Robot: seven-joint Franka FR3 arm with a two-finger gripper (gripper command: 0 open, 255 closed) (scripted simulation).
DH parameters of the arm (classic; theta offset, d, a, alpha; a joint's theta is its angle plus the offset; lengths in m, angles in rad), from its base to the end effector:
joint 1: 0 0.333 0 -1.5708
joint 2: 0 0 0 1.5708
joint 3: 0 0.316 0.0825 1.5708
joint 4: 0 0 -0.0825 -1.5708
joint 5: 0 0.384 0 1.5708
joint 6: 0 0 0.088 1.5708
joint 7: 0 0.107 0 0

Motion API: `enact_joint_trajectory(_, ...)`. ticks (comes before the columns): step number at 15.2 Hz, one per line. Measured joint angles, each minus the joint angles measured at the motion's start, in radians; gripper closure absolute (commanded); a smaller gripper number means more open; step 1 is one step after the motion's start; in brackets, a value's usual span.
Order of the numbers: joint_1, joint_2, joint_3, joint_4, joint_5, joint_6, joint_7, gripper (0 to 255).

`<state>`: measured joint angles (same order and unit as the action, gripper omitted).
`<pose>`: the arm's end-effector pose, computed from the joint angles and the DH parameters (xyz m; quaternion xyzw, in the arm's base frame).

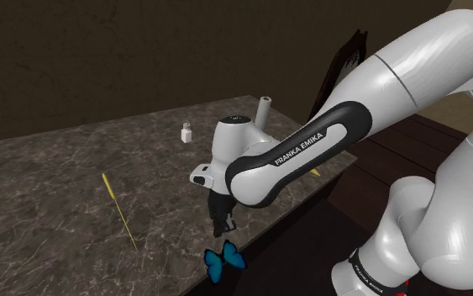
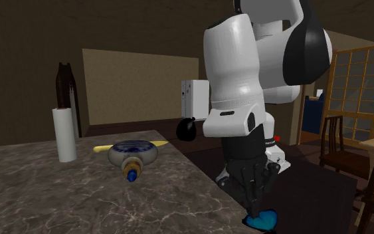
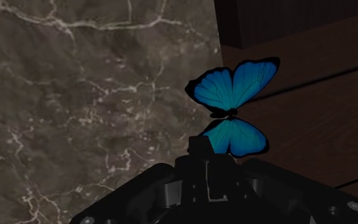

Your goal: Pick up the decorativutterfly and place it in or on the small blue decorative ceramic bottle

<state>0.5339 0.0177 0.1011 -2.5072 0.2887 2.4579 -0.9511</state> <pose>0.3688 0.2717 0.2693 -0.7755 -0.6243 0.0189 0.0921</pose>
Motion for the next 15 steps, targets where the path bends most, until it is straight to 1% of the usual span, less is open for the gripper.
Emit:
enact_joint_trajectory(1,0.000,0.000,0.000,0.000,0.000,0.000,0.000,0)
enact_joint_trajectory(2,0.014,-0.019,0.012,-0.036,-0.038,0.041,0.046,0)
enact_joint_trajectory(3,0.032,-0.043,0.037,-0.086,-0.126,0.105,0.149,0)
enact_joint_trajectory(4,0.038,-0.057,0.071,-0.130,-0.265,0.169,0.305,0)
enact_joint_trajectory(5,0.034,-0.056,0.114,-0.161,-0.453,0.216,0.506,0)
enact_joint_trajectory(6,0.031,-0.053,0.158,-0.178,-0.683,0.226,0.747,0)
enact_joint_trajectory(7,0.035,-0.046,0.187,-0.186,-0.864,0.225,0.943,0)
enact_joint_trajectory(8,0.034,-0.038,0.195,-0.191,-0.967,0.230,1.047,0)
enact_joint_trajectory(9,0.032,-0.023,0.198,-0.188,-1.036,0.235,1.113,0)
enact_joint_trajectory(10,0.029,-0.007,0.196,-0.188,-1.088,0.243,1.160,0)
enact_joint_trajectory(14,0.019,0.068,0.172,-0.160,-1.230,0.267,1.271,0)
enact_joint_trajectory(15,0.018,0.082,0.166,-0.155,-1.254,0.272,1.287,0)
